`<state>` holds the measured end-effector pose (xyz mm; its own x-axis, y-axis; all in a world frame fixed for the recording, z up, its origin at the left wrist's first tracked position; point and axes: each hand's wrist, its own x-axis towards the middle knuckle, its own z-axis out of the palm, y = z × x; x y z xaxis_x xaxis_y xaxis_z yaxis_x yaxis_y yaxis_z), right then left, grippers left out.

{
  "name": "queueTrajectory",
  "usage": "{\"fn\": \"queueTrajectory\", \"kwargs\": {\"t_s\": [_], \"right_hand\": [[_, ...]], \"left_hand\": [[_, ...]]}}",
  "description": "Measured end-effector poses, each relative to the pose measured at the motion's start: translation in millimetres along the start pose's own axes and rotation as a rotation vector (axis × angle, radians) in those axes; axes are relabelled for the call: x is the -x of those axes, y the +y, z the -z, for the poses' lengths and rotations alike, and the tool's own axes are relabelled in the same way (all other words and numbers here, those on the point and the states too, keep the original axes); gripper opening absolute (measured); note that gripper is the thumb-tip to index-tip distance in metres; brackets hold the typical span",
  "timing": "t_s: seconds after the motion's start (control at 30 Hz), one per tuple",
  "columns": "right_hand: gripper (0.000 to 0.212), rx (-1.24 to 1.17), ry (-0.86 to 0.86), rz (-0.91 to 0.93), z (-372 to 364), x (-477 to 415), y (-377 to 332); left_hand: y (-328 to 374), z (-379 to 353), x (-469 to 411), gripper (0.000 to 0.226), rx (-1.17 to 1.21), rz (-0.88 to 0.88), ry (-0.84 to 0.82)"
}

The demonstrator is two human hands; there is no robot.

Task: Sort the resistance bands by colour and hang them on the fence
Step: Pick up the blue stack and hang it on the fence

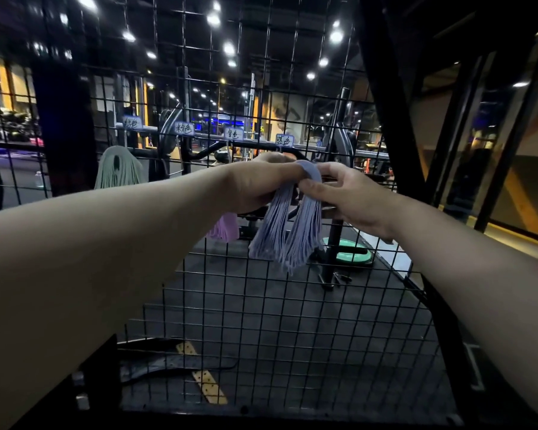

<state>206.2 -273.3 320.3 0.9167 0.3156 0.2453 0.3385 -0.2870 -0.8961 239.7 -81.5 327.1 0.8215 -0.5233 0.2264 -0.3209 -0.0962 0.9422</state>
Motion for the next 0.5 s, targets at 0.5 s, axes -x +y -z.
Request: {"fn": "queueTrajectory", "kwargs": {"t_s": [0.5], "right_hand": [[0.045,0.093,0.022,0.055,11.4,-14.5,17.2]], "left_hand": [[-23.2,19.9,-0.3,0.044,-0.174,0.066,-0.047]]}}
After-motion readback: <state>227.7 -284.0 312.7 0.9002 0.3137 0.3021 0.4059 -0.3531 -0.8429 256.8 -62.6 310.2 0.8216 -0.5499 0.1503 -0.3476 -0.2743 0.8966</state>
